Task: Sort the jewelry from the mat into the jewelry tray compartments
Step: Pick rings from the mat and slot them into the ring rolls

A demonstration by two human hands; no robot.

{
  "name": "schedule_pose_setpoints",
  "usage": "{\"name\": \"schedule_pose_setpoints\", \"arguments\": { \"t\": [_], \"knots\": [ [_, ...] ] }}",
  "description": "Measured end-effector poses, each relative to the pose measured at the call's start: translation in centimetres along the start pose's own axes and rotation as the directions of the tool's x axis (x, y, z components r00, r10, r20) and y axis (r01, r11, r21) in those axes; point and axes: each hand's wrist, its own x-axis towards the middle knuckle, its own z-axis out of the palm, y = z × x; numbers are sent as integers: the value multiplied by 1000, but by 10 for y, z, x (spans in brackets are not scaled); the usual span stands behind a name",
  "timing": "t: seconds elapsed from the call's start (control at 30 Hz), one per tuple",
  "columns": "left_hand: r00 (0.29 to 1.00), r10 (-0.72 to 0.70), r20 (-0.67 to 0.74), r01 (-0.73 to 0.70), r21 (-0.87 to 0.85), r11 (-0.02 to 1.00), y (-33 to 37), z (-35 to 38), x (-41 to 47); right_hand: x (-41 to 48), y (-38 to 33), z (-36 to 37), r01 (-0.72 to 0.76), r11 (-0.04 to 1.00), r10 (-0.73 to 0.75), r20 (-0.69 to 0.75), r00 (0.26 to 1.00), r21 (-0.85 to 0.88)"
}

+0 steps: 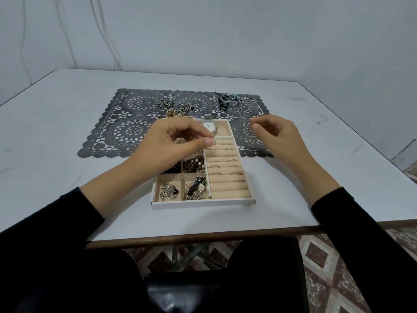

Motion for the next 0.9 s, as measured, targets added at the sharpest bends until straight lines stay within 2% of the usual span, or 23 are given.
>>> {"name": "schedule_pose_setpoints", "arguments": {
  "t": [0.13,0.3,0.43,0.7,0.9],
  "knots": [
    [997,30,73,-35,74,997,5,2,-1,2,13,2,13,945,-14,0,1000,-326],
    [988,66,138,-91,182,979,6,3,-2,3,20,7,37,876,2,79,997,-481],
    [982,61,178,-100,224,969,5,3,-4,6,26,8,46,849,8,100,995,-527],
    [926,98,366,-193,233,953,7,8,-5,8,32,9,49,849,5,100,995,-526],
    [906,122,405,-256,294,921,5,10,-5,7,30,9,46,854,7,99,995,-518]
  ]
}}
